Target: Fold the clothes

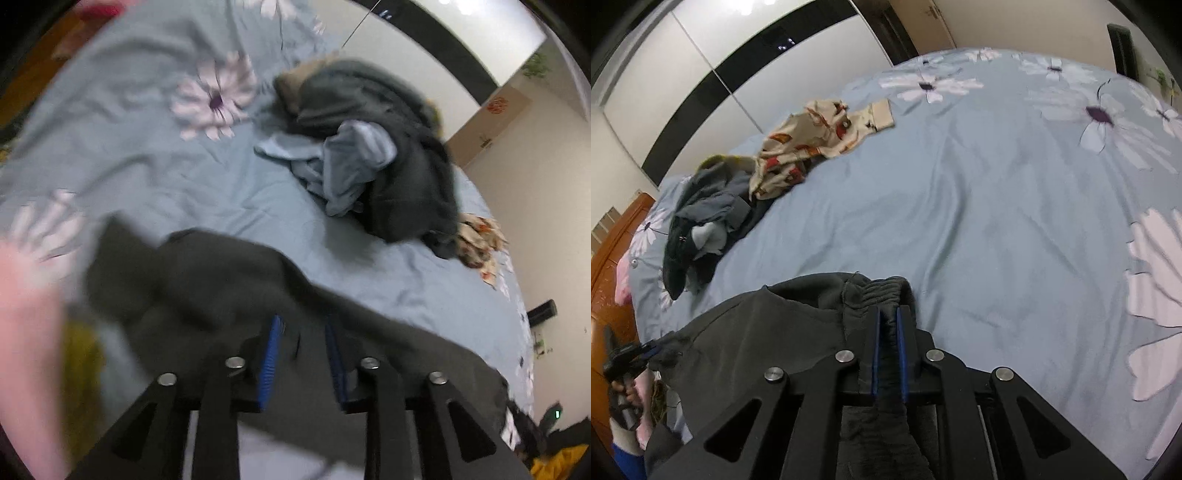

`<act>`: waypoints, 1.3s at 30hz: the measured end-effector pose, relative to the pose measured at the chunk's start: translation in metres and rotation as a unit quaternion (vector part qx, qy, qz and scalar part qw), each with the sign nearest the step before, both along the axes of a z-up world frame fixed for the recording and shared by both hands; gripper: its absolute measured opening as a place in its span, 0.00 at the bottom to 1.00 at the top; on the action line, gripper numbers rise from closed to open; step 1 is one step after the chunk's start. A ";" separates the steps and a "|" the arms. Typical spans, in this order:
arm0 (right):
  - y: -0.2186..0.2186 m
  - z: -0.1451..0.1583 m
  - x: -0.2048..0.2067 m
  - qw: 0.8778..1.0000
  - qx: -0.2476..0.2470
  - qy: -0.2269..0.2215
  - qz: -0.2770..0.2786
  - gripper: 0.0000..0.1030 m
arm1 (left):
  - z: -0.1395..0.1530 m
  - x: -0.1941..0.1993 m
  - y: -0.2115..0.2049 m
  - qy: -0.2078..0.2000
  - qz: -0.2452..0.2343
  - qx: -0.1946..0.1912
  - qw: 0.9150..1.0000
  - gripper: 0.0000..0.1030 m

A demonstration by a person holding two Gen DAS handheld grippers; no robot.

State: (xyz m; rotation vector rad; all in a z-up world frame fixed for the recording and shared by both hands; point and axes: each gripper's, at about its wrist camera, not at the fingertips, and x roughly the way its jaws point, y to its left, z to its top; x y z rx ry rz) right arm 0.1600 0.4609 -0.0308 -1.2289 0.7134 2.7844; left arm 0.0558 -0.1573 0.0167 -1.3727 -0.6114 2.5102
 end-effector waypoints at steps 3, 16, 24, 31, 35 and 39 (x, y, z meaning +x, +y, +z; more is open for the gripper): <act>0.005 0.015 0.021 1.000 0.014 0.013 0.002 0.21 | 0.027 0.066 -0.013 0.047 -0.012 -0.005 0.999 0.42; 0.022 -0.007 0.177 0.998 -0.050 -0.004 -0.030 0.50 | -0.029 0.293 -0.083 -0.001 0.106 0.094 0.990 0.54; -0.002 -0.025 0.196 0.980 -0.201 -0.001 -0.011 0.61 | -0.097 0.273 -0.084 -0.068 0.152 0.279 0.946 0.54; -0.037 -0.037 0.172 0.970 -0.240 -0.011 -0.041 0.74 | -0.091 0.259 -0.074 -0.038 0.173 0.274 0.945 0.44; -0.034 -0.036 0.159 0.966 -0.244 -0.022 -0.081 0.48 | -0.074 0.246 -0.075 -0.015 0.175 0.234 0.956 0.22; -0.029 -0.009 0.143 0.973 -0.219 0.002 -0.072 0.09 | -0.034 0.239 -0.071 0.038 0.158 0.196 0.967 0.17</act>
